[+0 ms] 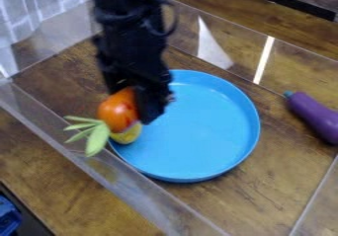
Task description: Move the carrot to the left side
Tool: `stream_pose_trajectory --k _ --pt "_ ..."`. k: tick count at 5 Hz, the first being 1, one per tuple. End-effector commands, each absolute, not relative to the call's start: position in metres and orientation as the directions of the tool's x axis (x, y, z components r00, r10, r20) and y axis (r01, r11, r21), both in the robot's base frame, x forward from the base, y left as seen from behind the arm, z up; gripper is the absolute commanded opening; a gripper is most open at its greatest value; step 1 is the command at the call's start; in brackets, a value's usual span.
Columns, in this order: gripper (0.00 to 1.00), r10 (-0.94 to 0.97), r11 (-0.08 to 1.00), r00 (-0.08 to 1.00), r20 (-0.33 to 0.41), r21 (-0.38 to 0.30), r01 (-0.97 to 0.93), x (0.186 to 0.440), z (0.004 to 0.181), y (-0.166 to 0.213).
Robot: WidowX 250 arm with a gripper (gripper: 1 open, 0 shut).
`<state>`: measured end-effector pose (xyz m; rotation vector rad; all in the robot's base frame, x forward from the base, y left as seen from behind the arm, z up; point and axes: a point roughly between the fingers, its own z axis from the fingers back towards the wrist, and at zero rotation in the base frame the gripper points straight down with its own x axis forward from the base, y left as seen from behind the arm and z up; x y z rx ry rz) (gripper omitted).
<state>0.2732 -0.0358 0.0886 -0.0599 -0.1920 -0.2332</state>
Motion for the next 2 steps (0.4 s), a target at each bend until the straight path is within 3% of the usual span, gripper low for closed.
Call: stream_pose_trajectory --k 1,2 --pt "0.00 -0.244 0.967 0.939 0.243 -0.016 0.255 0.2816 0.1011 -0.0248" --pt "0.00 -0.250 0.965 0.937 0.243 -0.010 0.260 0.2811 0.1038 -0.0213"
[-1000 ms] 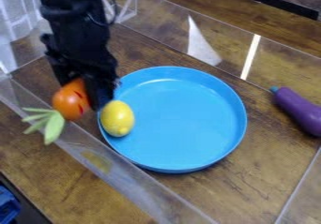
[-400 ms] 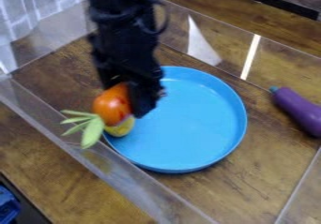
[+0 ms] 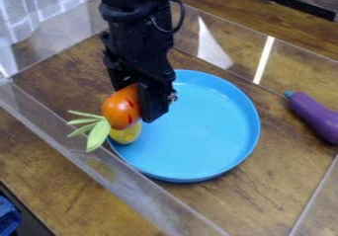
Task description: Move the carrot to the left side
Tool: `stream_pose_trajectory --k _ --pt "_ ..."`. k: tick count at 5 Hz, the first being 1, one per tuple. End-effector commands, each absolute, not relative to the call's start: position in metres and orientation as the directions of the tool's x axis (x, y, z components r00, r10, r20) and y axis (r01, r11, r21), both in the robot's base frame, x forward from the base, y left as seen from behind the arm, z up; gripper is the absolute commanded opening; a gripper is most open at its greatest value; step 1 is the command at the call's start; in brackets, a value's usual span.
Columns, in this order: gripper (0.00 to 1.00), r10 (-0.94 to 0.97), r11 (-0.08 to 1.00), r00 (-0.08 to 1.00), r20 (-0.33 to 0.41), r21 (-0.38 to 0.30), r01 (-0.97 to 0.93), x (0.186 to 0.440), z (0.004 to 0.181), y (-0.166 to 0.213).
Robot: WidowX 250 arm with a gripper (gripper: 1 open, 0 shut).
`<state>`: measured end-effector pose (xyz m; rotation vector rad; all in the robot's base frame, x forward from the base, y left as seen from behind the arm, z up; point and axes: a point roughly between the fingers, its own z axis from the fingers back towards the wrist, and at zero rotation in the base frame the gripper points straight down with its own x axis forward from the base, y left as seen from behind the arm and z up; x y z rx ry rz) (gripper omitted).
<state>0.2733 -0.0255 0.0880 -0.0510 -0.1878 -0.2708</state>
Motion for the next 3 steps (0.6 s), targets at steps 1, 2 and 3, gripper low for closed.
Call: stream_pose_trajectory --k 1,2,3 --pt "0.00 -0.249 0.966 0.937 0.244 -0.004 0.257 0.279 0.106 -0.015" --pt "0.00 -0.250 0.967 0.939 0.236 0.011 0.255 0.280 0.110 -0.005" --pt "0.00 -0.250 0.968 0.939 0.234 0.027 0.251 0.283 0.114 0.007"
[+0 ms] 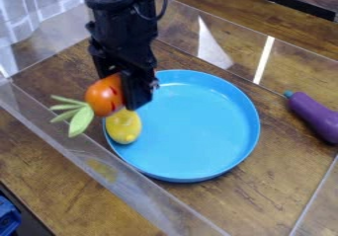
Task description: Move the carrot to the left side
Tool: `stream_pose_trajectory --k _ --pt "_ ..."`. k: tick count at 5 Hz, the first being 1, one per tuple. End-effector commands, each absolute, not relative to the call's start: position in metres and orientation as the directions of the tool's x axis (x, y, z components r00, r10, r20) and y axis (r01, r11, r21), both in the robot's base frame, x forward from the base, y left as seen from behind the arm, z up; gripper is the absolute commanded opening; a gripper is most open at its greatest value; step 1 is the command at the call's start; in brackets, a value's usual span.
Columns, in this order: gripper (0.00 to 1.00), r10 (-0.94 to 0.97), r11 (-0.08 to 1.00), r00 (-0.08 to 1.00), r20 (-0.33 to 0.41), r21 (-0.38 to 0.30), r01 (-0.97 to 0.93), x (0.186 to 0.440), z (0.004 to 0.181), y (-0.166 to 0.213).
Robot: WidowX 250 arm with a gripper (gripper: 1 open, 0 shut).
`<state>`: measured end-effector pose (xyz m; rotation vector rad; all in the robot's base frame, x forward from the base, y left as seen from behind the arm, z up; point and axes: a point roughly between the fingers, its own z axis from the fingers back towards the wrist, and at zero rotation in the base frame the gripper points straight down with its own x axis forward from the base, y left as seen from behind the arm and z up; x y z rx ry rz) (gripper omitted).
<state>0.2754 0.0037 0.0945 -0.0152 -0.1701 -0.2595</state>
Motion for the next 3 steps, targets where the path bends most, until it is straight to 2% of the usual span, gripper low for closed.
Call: stream_pose_trajectory --k 1,3 --pt "0.00 -0.233 0.973 0.945 0.232 0.046 0.228 0.290 0.117 0.026" --pt "0.00 -0.179 0.984 0.961 0.209 0.047 0.172 0.300 0.102 0.059"
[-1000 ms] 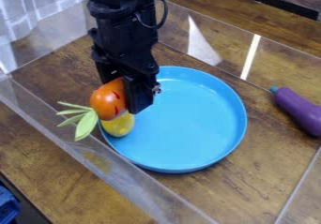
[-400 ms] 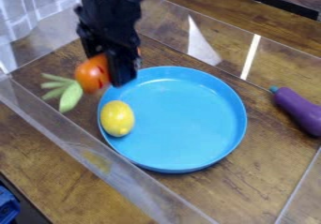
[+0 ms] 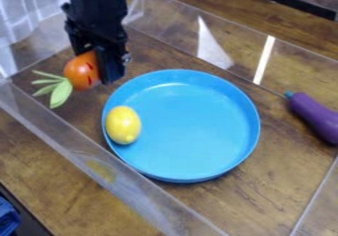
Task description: Move the carrot to the left side
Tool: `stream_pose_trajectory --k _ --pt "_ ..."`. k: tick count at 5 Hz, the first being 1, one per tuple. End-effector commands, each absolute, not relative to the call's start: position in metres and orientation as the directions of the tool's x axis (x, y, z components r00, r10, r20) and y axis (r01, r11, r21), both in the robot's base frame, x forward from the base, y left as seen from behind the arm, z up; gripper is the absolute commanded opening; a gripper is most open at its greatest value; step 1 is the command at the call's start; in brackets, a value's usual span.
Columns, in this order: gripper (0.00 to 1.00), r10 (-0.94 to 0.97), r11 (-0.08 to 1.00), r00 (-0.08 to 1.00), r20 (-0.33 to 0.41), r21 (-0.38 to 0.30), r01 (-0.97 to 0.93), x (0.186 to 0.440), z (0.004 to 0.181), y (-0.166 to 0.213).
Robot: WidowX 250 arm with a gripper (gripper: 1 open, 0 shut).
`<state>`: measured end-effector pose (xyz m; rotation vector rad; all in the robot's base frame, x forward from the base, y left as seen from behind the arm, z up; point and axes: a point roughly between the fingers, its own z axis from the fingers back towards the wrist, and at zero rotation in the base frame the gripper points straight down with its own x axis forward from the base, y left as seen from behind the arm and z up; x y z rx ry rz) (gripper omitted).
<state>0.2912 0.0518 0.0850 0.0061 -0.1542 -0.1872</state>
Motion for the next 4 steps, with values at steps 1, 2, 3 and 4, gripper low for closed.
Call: stream_pose_trajectory --k 1,2,3,4 --pt "1.00 -0.166 0.986 0.966 0.198 0.046 0.161 0.300 0.091 0.067" --pt "1.00 -0.164 0.986 0.967 0.193 0.043 0.159 0.301 0.085 0.066" --pt "1.00 -0.166 0.986 0.966 0.197 0.030 0.163 0.300 0.079 0.062" --pt "1.00 -0.193 0.981 0.960 0.203 0.013 0.194 0.300 0.063 0.057"
